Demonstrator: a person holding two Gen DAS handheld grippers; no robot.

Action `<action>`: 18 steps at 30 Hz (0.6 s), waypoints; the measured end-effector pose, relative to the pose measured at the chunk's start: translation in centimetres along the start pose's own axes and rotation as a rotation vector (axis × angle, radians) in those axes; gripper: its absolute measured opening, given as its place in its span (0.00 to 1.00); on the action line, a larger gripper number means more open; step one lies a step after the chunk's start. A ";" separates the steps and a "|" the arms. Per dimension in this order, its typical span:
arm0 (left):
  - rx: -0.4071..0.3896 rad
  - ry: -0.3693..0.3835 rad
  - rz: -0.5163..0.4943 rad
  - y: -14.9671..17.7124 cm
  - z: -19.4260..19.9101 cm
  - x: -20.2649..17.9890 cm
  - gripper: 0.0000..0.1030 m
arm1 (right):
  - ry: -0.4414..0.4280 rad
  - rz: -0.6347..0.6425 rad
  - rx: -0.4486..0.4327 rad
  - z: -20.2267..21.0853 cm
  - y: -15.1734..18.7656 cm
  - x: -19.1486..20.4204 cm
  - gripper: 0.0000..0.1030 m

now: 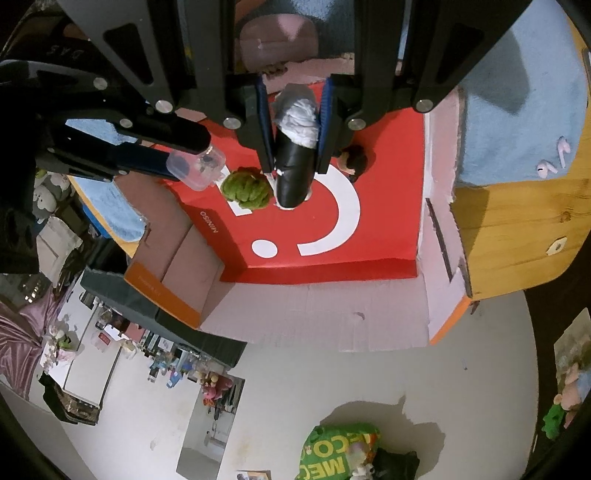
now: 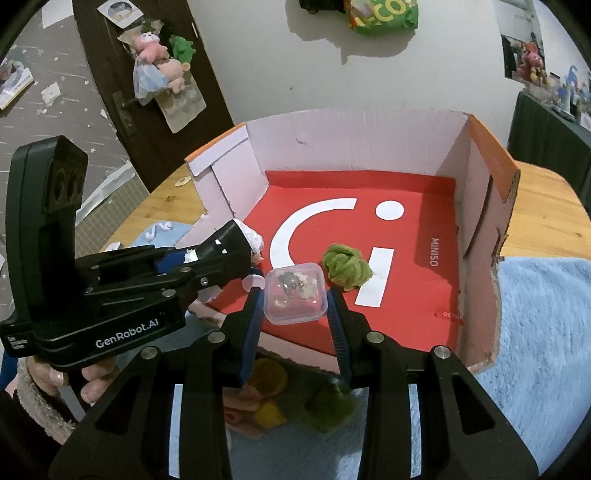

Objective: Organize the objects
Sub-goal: 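Lift the figure and clear container and carry both into the box, then lower the figure and container onto the box floor and open both grippers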

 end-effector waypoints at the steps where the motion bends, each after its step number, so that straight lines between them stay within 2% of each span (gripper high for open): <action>1: 0.004 0.003 -0.002 0.0 -0.1 0.0 0.22 | 0.001 -0.002 0.007 -0.2 0.0 -0.1 0.32; 18: 0.123 0.032 -0.077 1.0 -1.4 0.3 0.22 | -0.021 -0.015 0.094 -3.2 -0.3 -1.0 0.32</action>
Point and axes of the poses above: each gripper's, at about its wrist camera, not at the fingertips, and z roughly against the way its jaws point, x to its left, y to its underside, the point moved 2 cm from there along -z, roughly the way its jaws point, and after that the axes turned 4 degrees about -y, right-handed, at the moved point
